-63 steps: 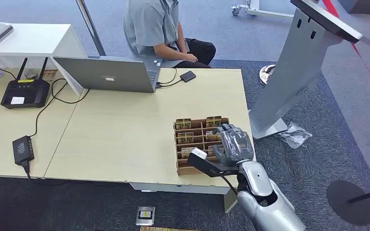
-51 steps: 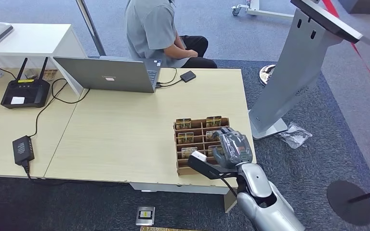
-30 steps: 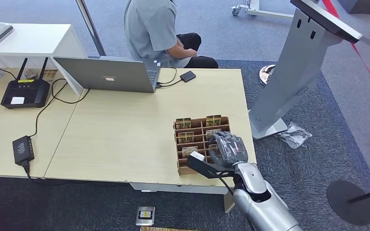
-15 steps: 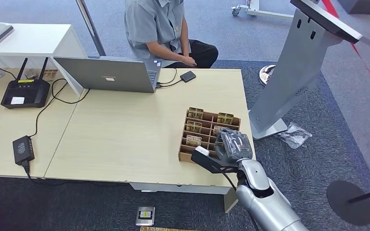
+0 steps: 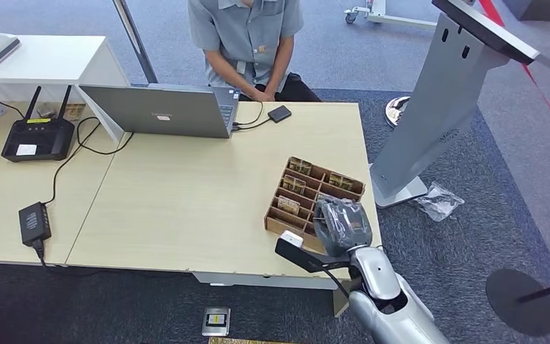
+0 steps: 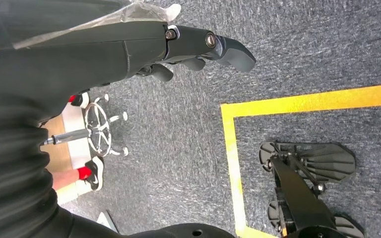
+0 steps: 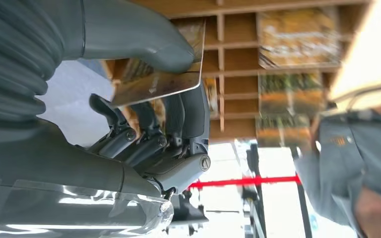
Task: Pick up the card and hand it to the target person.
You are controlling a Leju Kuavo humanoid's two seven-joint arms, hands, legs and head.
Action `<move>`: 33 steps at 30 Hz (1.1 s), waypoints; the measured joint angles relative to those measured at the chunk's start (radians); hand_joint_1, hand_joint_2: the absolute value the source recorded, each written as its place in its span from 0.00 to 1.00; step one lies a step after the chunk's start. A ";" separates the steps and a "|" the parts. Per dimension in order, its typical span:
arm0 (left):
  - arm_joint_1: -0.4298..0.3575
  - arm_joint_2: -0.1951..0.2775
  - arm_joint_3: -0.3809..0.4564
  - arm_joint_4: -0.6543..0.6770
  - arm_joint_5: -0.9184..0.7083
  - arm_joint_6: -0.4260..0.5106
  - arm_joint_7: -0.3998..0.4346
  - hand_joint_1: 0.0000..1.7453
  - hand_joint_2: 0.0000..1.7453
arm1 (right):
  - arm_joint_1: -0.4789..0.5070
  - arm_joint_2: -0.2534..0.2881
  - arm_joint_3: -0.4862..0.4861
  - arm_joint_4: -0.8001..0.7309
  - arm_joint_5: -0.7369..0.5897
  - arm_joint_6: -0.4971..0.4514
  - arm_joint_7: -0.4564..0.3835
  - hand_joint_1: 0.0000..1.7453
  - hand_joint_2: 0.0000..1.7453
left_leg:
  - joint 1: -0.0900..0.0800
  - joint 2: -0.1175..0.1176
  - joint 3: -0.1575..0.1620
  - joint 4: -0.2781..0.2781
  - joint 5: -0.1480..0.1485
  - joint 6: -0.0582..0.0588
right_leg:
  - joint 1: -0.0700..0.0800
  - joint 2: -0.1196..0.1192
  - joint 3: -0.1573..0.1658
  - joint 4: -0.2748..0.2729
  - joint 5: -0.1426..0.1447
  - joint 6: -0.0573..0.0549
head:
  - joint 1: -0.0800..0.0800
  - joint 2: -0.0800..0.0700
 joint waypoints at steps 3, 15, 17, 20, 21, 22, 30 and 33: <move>0.000 0.000 0.000 0.000 -0.003 -0.004 -0.003 0.00 1.00 | 0.017 -0.008 0.000 -0.084 0.021 0.009 0.006 1.00 1.00 | 0.000 0.000 0.000 0.000 0.000 0.000 | 0.000 0.000 0.000 0.000 0.000 0.000 | 0.000 0.000; 0.000 0.000 -0.020 0.001 -0.009 -0.009 -0.008 0.00 1.00 | 0.046 -0.043 0.001 -0.319 0.043 0.032 0.014 1.00 1.00 | 0.000 0.000 0.000 0.000 0.000 0.000 | 0.000 0.000 0.000 0.000 0.000 0.000 | 0.000 0.000; -0.001 0.000 -0.023 0.001 -0.011 -0.009 -0.008 0.00 1.00 | 0.041 -0.046 0.001 -0.333 0.043 0.023 0.014 1.00 1.00 | 0.000 0.000 0.000 0.000 0.000 0.000 | 0.000 0.000 0.000 0.000 0.000 0.000 | 0.000 0.000; -0.001 0.000 -0.025 0.001 -0.015 -0.010 -0.008 0.00 1.00 | 0.022 -0.050 0.000 -0.337 0.036 -0.005 0.007 1.00 1.00 | 0.000 0.000 0.000 0.000 0.000 0.000 | 0.000 0.000 0.000 0.000 0.000 0.000 | 0.000 0.000; -0.001 0.000 -0.025 0.001 -0.016 -0.010 -0.008 0.00 1.00 | 0.014 -0.050 0.000 -0.336 0.033 -0.013 0.003 1.00 1.00 | 0.000 0.000 0.000 0.000 0.000 0.000 | 0.000 0.000 0.000 0.000 0.000 0.000 | 0.000 0.000; -0.001 0.000 -0.026 0.001 -0.017 -0.011 -0.009 0.00 1.00 | 0.006 -0.051 0.001 -0.334 0.028 -0.018 -0.002 1.00 1.00 | 0.000 0.000 0.000 0.000 0.000 0.000 | 0.000 0.000 0.000 0.000 0.000 0.000 | 0.000 0.000; -0.002 0.000 -0.032 0.001 -0.020 -0.021 -0.017 0.00 1.00 | -0.092 -0.037 0.012 -0.251 -0.013 -0.027 -0.040 1.00 1.00 | 0.000 0.000 0.000 0.000 0.000 0.000 | 0.000 0.000 0.000 0.000 0.000 0.000 | 0.000 0.000; -0.003 0.000 -0.038 0.001 -0.019 -0.021 -0.016 0.00 1.00 | -0.126 -0.023 0.018 -0.199 -0.017 -0.028 -0.033 1.00 1.00 | 0.000 0.000 -0.001 0.000 0.000 0.000 | 0.000 0.000 0.000 0.000 0.000 0.000 | 0.000 0.000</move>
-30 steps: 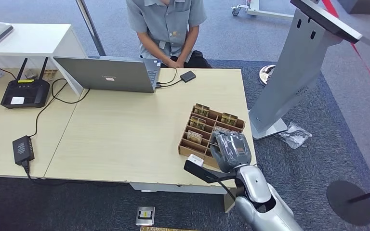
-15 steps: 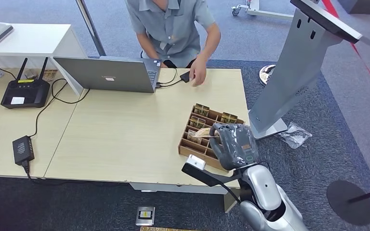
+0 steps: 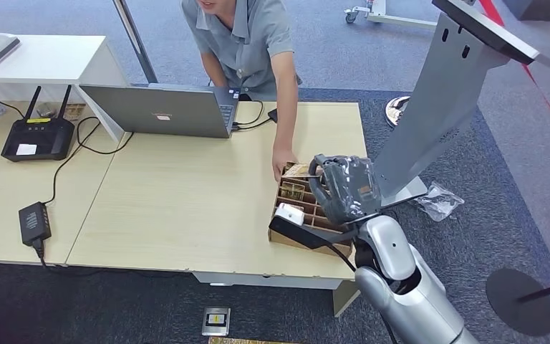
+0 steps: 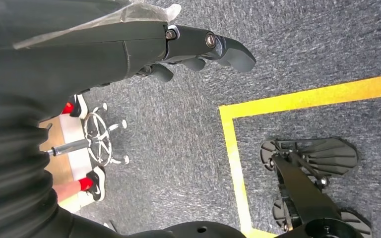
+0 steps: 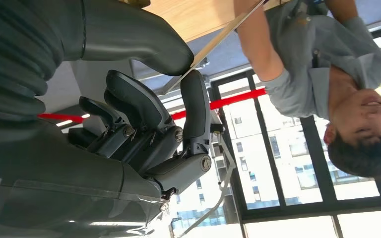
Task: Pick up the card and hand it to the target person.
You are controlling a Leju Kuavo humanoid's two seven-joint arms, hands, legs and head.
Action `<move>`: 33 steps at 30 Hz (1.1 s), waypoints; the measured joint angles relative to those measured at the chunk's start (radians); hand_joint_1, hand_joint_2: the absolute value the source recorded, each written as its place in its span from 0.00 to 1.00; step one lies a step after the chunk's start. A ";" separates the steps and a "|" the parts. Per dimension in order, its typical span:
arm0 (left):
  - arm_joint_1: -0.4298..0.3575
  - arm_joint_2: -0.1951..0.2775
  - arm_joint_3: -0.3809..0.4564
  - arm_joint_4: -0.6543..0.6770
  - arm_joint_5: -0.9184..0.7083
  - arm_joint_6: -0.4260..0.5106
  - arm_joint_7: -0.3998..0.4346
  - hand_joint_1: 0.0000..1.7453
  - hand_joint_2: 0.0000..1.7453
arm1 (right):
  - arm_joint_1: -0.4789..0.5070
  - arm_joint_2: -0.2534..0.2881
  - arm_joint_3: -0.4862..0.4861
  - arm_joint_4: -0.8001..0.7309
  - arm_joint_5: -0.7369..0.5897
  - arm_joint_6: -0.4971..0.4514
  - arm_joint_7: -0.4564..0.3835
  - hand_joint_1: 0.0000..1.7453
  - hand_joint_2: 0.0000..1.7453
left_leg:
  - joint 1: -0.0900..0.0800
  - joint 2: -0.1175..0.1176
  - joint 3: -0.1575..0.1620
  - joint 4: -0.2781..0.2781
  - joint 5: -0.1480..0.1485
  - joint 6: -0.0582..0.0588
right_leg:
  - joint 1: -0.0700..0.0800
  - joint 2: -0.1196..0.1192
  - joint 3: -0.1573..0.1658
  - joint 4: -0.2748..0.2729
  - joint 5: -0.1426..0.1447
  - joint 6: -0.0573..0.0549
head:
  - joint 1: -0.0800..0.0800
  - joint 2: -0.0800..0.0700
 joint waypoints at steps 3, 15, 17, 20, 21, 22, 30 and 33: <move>0.000 0.000 -0.004 0.000 0.001 0.000 0.003 0.00 1.00 | -0.032 0.015 0.007 0.054 -0.001 -0.002 0.020 1.00 1.00 | 0.000 0.000 0.000 0.000 0.000 0.000 | 0.000 0.000 0.000 0.000 0.000 0.000 | 0.000 0.000; -0.001 0.000 -0.006 0.000 0.015 0.001 0.008 0.00 1.00 | -0.112 0.075 0.024 0.215 0.003 -0.005 0.112 1.00 1.00 | 0.000 0.000 0.000 0.000 0.000 0.000 | 0.000 0.000 0.000 0.000 0.000 0.000 | 0.000 0.000; -0.001 0.000 -0.006 0.000 0.020 0.003 0.011 0.00 1.00 | -0.122 0.087 0.027 0.233 0.001 -0.014 0.122 1.00 1.00 | 0.000 0.000 0.000 0.000 0.000 0.000 | 0.000 0.000 0.000 0.000 0.000 0.000 | 0.000 0.000; -0.001 0.000 -0.006 0.000 0.024 0.008 0.014 0.00 1.00 | -0.135 0.103 0.033 0.258 0.000 -0.028 0.129 1.00 1.00 | 0.000 0.000 0.000 0.000 0.000 0.000 | 0.000 0.000 0.000 0.000 0.000 0.000 | 0.000 0.000; -0.001 0.000 -0.006 0.000 0.025 0.009 0.014 0.00 1.00 | -0.138 0.108 0.035 0.266 0.000 -0.031 0.129 1.00 1.00 | 0.000 0.000 0.000 0.000 0.000 0.000 | 0.000 0.000 0.000 0.000 0.000 0.000 | 0.000 0.000; -0.001 0.000 -0.006 0.000 0.026 0.010 0.014 0.00 1.00 | -0.140 0.112 0.036 0.272 0.000 -0.032 0.130 1.00 1.00 | 0.000 0.000 0.000 0.000 0.000 0.000 | 0.000 0.000 0.000 0.000 0.000 0.000 | 0.000 0.000; -0.001 0.000 -0.006 0.000 0.020 0.010 0.013 0.00 1.00 | -0.144 0.131 0.049 0.307 0.000 -0.029 0.151 0.21 1.00 | 0.000 0.000 0.000 0.000 0.000 0.000 | 0.000 0.000 0.000 0.000 0.000 0.000 | 0.000 0.000; 0.000 0.000 -0.006 0.000 0.019 0.010 0.013 0.00 1.00 | -0.144 0.131 0.052 0.316 -0.003 -0.028 0.158 0.00 1.00 | 0.000 0.000 0.000 0.000 0.000 0.000 | 0.000 0.000 0.000 0.000 0.000 0.000 | 0.000 0.000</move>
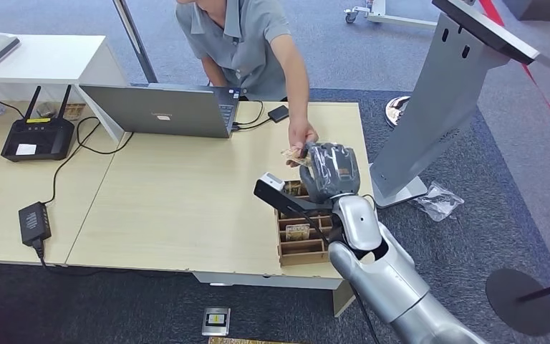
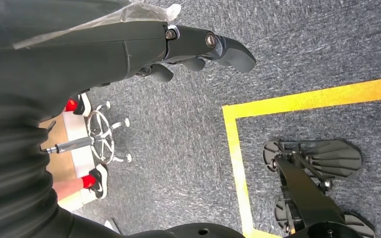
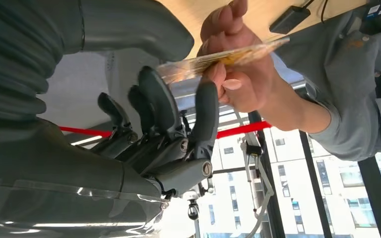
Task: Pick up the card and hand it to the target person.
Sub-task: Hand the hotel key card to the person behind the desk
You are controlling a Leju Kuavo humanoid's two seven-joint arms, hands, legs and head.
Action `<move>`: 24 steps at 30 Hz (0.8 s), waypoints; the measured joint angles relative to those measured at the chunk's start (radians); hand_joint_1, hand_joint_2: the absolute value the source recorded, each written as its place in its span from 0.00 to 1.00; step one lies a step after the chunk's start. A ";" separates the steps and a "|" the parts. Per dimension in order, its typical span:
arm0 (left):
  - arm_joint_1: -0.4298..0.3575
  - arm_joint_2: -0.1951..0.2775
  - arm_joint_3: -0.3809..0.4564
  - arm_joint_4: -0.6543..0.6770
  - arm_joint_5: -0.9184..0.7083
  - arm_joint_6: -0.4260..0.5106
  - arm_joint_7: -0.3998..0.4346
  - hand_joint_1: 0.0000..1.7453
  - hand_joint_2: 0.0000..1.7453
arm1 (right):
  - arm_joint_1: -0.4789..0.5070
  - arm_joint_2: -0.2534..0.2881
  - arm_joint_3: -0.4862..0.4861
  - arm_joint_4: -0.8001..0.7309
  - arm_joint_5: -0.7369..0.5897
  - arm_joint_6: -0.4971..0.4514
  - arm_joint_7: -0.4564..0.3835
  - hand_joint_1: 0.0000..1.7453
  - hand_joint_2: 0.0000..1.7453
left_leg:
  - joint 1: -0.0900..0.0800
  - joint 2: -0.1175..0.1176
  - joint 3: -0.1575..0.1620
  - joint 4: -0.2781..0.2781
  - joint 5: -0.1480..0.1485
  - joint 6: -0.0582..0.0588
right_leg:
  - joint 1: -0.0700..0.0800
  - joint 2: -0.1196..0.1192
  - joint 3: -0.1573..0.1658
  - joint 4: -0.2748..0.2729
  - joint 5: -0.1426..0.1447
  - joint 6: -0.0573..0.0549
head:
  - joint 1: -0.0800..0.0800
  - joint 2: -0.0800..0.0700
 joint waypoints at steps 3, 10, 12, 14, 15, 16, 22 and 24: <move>0.000 0.000 0.000 0.000 0.002 0.000 0.000 0.00 1.00 | 0.002 0.000 0.003 0.007 -0.010 0.000 0.000 0.00 1.00 | 0.000 0.000 0.000 0.000 0.000 0.000 | 0.000 0.000 0.000 0.000 0.000 0.000 | 0.000 0.000; 0.001 0.000 0.000 0.000 0.024 0.007 0.003 0.00 1.00 | 0.047 -0.012 0.002 -0.031 -0.074 -0.002 -0.013 0.00 1.00 | 0.000 0.000 0.000 0.000 0.000 0.000 | 0.000 0.000 0.000 0.000 0.000 0.000 | 0.000 0.000; 0.002 0.000 0.000 0.000 0.031 0.007 0.003 0.00 1.00 | 0.079 -0.027 -0.003 -0.079 -0.094 -0.004 -0.019 0.00 1.00 | 0.000 0.000 0.000 0.000 0.000 0.000 | 0.000 0.000 0.000 0.000 0.000 0.000 | 0.000 0.000; 0.003 0.000 0.000 0.000 0.035 0.007 0.003 0.00 1.00 | 0.120 -0.048 -0.014 -0.147 -0.107 -0.004 -0.028 0.00 1.00 | 0.000 0.000 0.000 0.000 0.000 0.000 | 0.000 0.000 0.000 0.000 0.000 0.000 | 0.000 0.000; 0.004 0.000 0.000 0.001 0.036 0.007 0.003 0.00 1.00 | 0.142 -0.060 -0.019 -0.183 -0.108 -0.003 -0.032 0.00 1.00 | 0.000 0.000 0.000 0.000 0.000 0.000 | 0.000 0.000 -0.001 0.000 0.000 0.000 | 0.000 0.000; 0.004 0.000 0.000 0.001 0.037 0.006 0.003 0.00 1.00 | 0.160 -0.071 -0.024 -0.214 -0.105 -0.002 -0.036 0.00 1.00 | 0.000 0.000 0.000 0.000 0.000 0.000 | 0.000 0.000 -0.001 0.000 0.000 0.000 | 0.000 0.000; 0.005 0.000 0.000 0.003 0.039 0.002 0.003 0.00 1.00 | 0.271 -0.132 -0.054 -0.391 -0.045 0.027 -0.066 0.00 1.00 | 0.000 0.000 0.000 0.000 0.000 0.000 | 0.000 0.000 0.000 0.000 0.000 0.000 | 0.000 0.000; 0.005 0.000 0.000 0.003 0.040 0.002 0.003 0.00 1.00 | 0.301 -0.148 -0.064 -0.442 -0.031 0.039 -0.074 0.00 1.00 | 0.000 0.000 0.000 0.000 0.000 0.000 | 0.000 0.000 0.000 0.000 0.000 0.000 | 0.000 0.000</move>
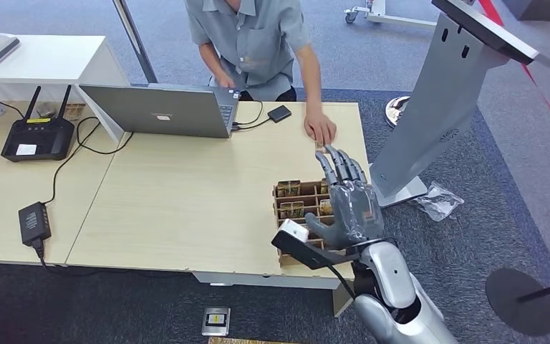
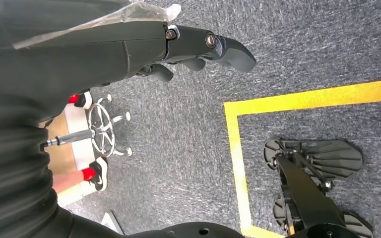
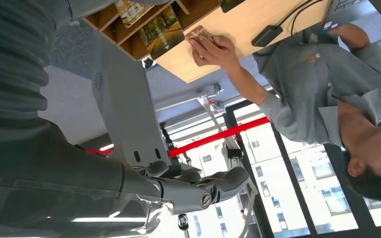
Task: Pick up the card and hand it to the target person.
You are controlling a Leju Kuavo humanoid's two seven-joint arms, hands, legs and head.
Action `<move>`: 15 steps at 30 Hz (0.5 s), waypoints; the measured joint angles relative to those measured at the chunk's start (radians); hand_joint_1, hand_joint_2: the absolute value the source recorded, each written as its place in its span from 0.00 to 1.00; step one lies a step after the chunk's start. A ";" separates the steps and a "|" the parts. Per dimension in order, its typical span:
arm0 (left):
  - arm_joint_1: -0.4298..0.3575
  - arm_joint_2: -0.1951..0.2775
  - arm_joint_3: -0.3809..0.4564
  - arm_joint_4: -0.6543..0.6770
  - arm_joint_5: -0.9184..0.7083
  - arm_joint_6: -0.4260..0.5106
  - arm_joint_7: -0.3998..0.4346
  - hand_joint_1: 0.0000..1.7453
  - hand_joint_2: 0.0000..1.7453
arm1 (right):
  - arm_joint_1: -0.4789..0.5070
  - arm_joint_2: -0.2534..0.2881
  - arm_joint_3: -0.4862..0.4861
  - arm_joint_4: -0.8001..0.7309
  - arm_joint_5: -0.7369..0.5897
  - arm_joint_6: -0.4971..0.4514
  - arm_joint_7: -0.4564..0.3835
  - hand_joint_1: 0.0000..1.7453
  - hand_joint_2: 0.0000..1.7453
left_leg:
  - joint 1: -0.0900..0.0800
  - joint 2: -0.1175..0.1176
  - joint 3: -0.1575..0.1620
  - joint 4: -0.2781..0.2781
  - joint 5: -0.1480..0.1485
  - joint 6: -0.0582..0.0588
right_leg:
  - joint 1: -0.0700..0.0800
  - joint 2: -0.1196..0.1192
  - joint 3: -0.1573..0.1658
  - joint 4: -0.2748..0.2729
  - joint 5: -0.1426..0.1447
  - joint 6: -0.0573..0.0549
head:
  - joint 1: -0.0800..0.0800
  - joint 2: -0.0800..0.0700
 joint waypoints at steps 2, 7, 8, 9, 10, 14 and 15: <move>0.000 0.000 0.000 0.001 0.004 0.000 0.001 0.00 1.00 | 0.023 -0.015 -0.009 -0.043 0.006 0.008 -0.006 0.00 1.00 | 0.000 0.000 0.000 0.000 0.000 0.000 | 0.000 0.000 0.000 0.000 0.000 0.000 | 0.000 0.000; 0.000 0.000 0.001 0.002 0.032 0.011 0.017 0.00 0.75 | 0.056 -0.040 -0.025 -0.116 -0.012 0.029 -0.043 0.00 1.00 | 0.000 0.000 0.000 0.000 0.000 0.000 | 0.000 0.000 0.000 0.000 0.000 0.000 | 0.000 0.000; 0.000 0.000 0.002 0.002 0.042 0.018 0.022 0.00 0.50 | 0.057 -0.043 -0.025 -0.123 -0.024 0.033 -0.055 0.01 1.00 | 0.000 0.000 0.000 0.000 0.000 0.000 | 0.000 0.000 0.000 0.000 0.000 0.000 | 0.000 0.000; -0.001 -0.001 0.002 0.002 0.051 0.026 0.026 0.00 0.25 | 0.058 -0.045 -0.025 -0.127 -0.037 0.035 -0.068 0.14 1.00 | 0.000 0.000 0.000 0.000 0.000 0.000 | 0.000 0.000 0.000 0.000 0.000 0.000 | 0.000 0.000; -0.001 -0.001 0.003 0.002 0.057 0.033 0.029 0.00 0.00 | 0.058 -0.045 -0.025 -0.129 -0.047 0.035 -0.077 0.39 1.00 | 0.000 0.000 0.000 0.000 0.000 0.000 | 0.000 0.000 0.000 0.000 0.000 0.000 | 0.000 0.000; -0.001 -0.003 0.004 0.002 0.068 0.043 0.035 0.00 0.00 | 0.058 -0.046 -0.024 -0.129 -0.101 0.034 -0.095 0.85 1.00 | 0.000 0.000 0.000 0.000 0.000 0.000 | 0.000 0.000 0.000 0.000 0.000 0.000 | 0.000 0.000; -0.001 -0.003 0.004 0.002 0.069 0.043 0.036 0.00 0.00 | 0.058 -0.046 -0.024 -0.129 -0.110 0.035 -0.097 0.80 1.00 | 0.000 0.000 0.000 0.000 0.000 0.000 | 0.000 0.000 0.000 0.000 0.000 0.000 | 0.000 0.000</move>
